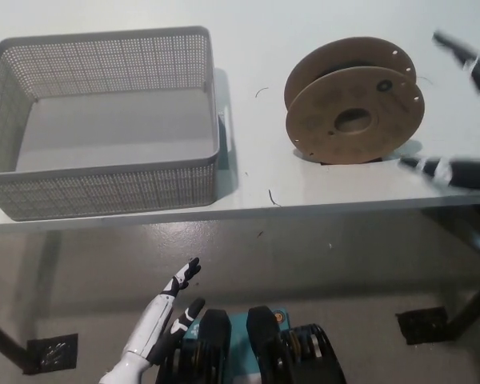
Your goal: Use the right hand to pick up a 3d printing filament and place it into a container on the left side
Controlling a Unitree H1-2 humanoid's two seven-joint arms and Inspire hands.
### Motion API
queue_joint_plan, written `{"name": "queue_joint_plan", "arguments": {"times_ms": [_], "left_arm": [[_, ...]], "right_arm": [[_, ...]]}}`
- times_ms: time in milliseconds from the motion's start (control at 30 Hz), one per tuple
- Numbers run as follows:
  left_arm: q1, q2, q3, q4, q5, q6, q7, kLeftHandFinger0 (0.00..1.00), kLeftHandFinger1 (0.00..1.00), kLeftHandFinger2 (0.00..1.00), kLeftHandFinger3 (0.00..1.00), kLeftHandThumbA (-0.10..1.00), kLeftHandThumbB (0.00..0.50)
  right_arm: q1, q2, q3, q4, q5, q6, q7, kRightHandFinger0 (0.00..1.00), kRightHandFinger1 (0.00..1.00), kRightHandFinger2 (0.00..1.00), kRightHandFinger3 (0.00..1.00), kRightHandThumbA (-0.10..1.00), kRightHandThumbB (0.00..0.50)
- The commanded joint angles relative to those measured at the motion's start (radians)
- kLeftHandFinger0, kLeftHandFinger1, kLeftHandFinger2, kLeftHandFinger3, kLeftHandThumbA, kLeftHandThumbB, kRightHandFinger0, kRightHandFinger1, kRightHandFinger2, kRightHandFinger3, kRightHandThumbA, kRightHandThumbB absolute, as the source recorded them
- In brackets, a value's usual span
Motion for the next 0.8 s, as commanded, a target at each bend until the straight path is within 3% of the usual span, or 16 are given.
{"name": "queue_joint_plan", "arguments": {"times_ms": [0,67,167,367,500,667,767], "left_arm": [[-0.016,0.017,-0.002,-0.014,-0.003,-0.044,0.002,1.00,1.00,1.00,1.00,1.00,0.281],[-0.013,0.017,0.000,-0.013,0.002,-0.044,-0.001,1.00,1.00,1.00,1.00,1.00,0.286],[-0.002,0.019,-0.009,-0.014,0.001,-0.044,0.000,1.00,1.00,1.00,1.00,1.00,0.278],[-0.001,0.014,-0.008,-0.016,0.007,-0.032,-0.011,1.00,1.00,1.00,1.00,1.00,0.290],[0.000,0.016,-0.011,-0.008,0.015,-0.027,-0.011,1.00,1.00,1.00,1.00,1.00,0.305],[0.007,0.018,-0.014,-0.008,0.012,-0.028,-0.017,1.00,1.00,1.00,1.00,1.00,0.281],[0.015,0.018,-0.016,-0.010,0.011,-0.027,-0.016,1.00,1.00,1.00,1.00,1.00,0.273]], "right_arm": [[-0.193,-0.153,0.039,0.045,0.023,0.265,0.230,1.00,1.00,1.00,1.00,1.00,0.411],[-0.248,-0.188,0.084,0.087,-0.018,0.277,0.276,1.00,1.00,1.00,1.00,1.00,0.435],[-0.310,-0.223,0.127,0.130,-0.023,0.302,0.327,1.00,1.00,1.00,1.00,1.00,0.414],[-0.472,-0.277,0.230,0.223,-0.033,0.374,0.465,1.00,1.00,1.00,1.00,1.00,0.418],[-0.558,-0.273,0.294,0.286,-0.040,0.399,0.530,1.00,1.00,1.00,1.00,1.00,0.438],[-0.642,-0.245,0.353,0.388,-0.032,0.397,0.593,1.00,1.00,1.00,1.00,1.00,0.472],[-0.707,-0.224,0.393,0.408,-0.044,0.416,0.636,1.00,1.00,1.00,1.00,1.00,0.391]]}}
